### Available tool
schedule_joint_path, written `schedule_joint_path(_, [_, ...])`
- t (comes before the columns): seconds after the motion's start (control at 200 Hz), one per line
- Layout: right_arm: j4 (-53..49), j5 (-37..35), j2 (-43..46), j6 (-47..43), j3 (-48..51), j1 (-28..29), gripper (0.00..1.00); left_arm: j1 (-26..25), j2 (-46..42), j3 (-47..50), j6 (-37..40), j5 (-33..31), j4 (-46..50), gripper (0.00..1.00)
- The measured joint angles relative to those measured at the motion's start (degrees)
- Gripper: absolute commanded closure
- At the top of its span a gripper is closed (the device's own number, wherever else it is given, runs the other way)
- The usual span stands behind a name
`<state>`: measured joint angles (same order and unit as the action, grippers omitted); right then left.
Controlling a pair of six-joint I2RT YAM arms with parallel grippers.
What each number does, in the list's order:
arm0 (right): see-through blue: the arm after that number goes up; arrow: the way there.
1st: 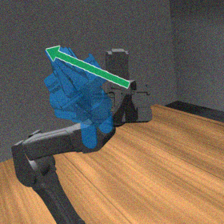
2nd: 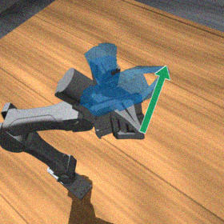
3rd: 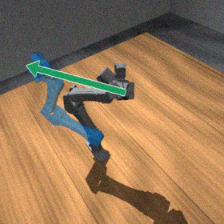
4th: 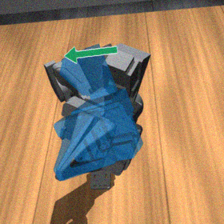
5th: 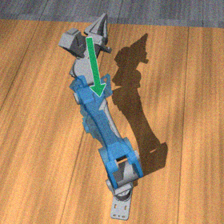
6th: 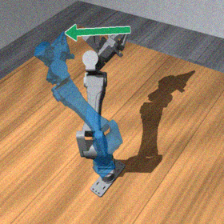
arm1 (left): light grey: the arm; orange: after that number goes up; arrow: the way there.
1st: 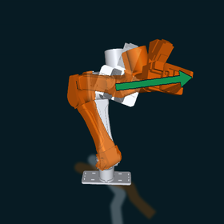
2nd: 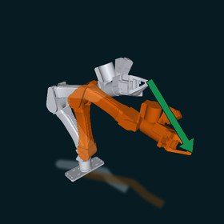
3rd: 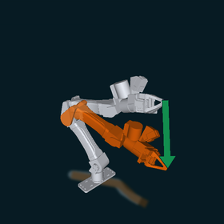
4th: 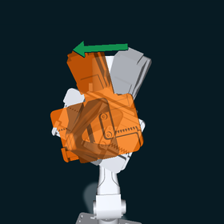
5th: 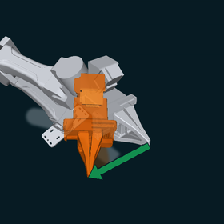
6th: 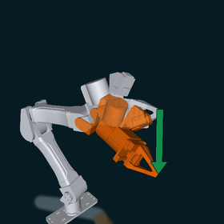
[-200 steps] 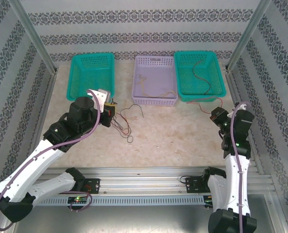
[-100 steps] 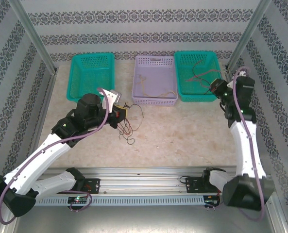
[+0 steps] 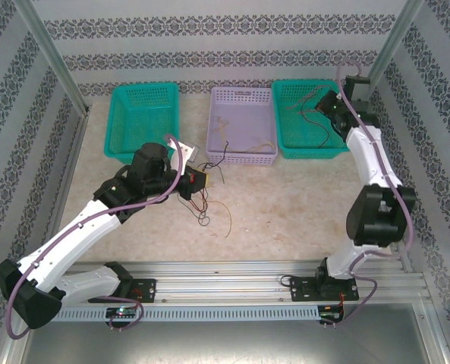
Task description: Untangle the cables
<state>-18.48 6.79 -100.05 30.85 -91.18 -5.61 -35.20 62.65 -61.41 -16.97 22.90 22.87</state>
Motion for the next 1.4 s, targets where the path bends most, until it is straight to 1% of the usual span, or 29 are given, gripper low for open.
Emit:
schedule_joint_path(0.135, [-3.91,-2.1,-8.94,-2.69,-8.92,0.85,1.0,-0.04,0.0,0.0,0.0,0.52,-1.09,1.0])
schedule_joint_path(0.235, [-6.67,-3.52,-13.42,-4.33,-12.81,1.62,1.0,-0.04,0.0,0.02,0.0,0.68,-1.53,1.0])
schedule_joint_path(0.295, [-8.11,-4.24,-14.78,-5.09,-13.88,2.1,0.92,-0.04,0.0,0.02,0.0,0.68,-1.55,1.0])
schedule_joint_path(0.35, [-9.25,-4.68,-15.63,-5.57,-14.53,2.19,0.9,-0.04,0.0,0.07,0.02,0.68,-1.55,1.0])
schedule_joint_path(0.435, [-10.69,-5.07,-16.52,-5.84,-15.45,2.51,0.87,-0.04,0.0,0.17,0.02,0.68,-1.55,1.0])
schedule_joint_path(0.525, [-11.61,-5.57,-17.0,-6.12,-15.98,2.49,0.81,-0.04,0.0,0.22,0.02,0.68,-1.55,1.0])
schedule_joint_path(0.615, [-12.55,-7.02,-17.03,-6.32,-16.0,2.49,0.68,-0.04,0.0,0.37,0.02,0.68,-1.57,1.0])
schedule_joint_path(0.739, [-13.66,-8.11,-17.07,-6.69,-16.39,2.49,0.65,-0.04,0.0,0.7,0.02,0.68,-1.68,1.0])
schedule_joint_path(0.819, [-13.94,-8.13,-17.07,-6.49,-16.79,2.49,0.57,-0.04,0.0,0.76,0.02,0.66,-1.68,1.0])
schedule_joint_path(0.914, [-14.1,-8.35,-17.07,-6.64,-16.98,2.49,0.53,-0.04,0.0,0.76,0.02,0.66,-1.7,1.0])
schedule_joint_path(0.979, [-14.4,-8.44,-17.07,-6.64,-16.98,2.49,0.47,-0.04,0.0,0.76,0.02,0.66,-1.7,1.0])
schedule_joint_path(1.279, [-17.07,-8.52,-17.07,-6.67,-17.0,2.34,0.41,-0.04,-0.02,0.81,0.02,0.66,-1.68,1.0])
schedule_joint_path(1.399, [-16.17,-7.82,-16.28,-6.64,-15.87,2.36,0.38,-0.04,-0.02,0.81,0.02,0.66,-1.68,1.0])
